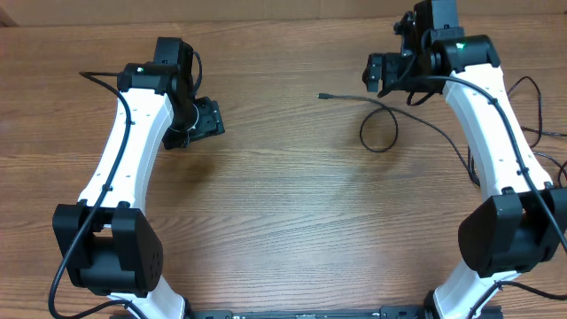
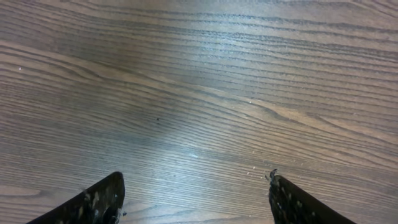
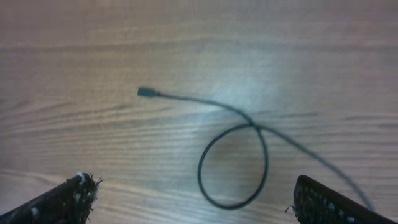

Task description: Untangle cables

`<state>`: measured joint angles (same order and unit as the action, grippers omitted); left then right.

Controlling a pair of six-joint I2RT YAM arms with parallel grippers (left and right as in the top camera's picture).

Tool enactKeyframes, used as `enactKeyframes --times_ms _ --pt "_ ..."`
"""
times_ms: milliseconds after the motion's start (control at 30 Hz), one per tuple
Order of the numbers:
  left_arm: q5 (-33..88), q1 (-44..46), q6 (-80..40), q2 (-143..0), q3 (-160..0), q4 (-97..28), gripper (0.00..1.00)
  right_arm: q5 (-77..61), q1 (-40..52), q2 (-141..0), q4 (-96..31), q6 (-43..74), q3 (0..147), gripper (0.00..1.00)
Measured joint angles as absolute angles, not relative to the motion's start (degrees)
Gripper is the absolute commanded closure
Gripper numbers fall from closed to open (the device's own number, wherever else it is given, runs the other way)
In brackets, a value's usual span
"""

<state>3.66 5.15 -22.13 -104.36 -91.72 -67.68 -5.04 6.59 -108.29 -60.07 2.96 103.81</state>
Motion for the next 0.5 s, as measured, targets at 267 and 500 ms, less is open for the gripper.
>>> enactKeyframes --times_ms 267,500 --pt "3.7 5.1 -22.1 -104.4 -91.7 -67.7 0.26 -2.0 6.0 -109.2 -58.7 5.4 104.3 0.11" --pt "3.7 5.1 -22.1 -104.4 -91.7 -67.7 0.26 -0.5 6.0 -119.7 -58.7 14.2 104.7 0.15"
